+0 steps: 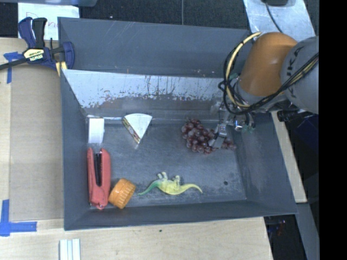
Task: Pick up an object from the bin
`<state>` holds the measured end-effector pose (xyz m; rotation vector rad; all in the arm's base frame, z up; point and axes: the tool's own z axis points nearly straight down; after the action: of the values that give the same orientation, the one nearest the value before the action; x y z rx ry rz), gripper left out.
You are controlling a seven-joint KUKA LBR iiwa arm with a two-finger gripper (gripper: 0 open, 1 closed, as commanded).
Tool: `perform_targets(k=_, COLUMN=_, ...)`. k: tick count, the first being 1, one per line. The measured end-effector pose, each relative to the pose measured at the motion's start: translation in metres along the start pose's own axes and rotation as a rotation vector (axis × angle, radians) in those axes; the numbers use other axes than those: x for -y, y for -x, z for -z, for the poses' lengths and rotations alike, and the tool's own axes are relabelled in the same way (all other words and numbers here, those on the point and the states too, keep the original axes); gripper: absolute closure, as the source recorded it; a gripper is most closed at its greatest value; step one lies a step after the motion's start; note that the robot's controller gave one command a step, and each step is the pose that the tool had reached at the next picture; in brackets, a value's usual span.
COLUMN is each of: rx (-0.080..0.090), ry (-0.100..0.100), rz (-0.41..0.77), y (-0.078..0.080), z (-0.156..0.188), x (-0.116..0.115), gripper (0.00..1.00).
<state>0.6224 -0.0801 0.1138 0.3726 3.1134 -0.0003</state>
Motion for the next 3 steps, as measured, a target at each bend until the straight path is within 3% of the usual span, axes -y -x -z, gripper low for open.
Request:
perform_targets(k=1, rx=0.006, ry=0.0, rz=0.04, y=-0.013, z=-0.044, x=-0.009, gripper=0.0)
perform_targets(k=2, rx=0.018, ry=0.0, rz=-0.001, y=-0.011, z=-0.04, x=-0.021, gripper=1.0)
perform_targets(k=3, rx=0.018, ry=0.0, rz=-0.001, y=-0.011, z=-0.04, x=-0.022, gripper=1.0)
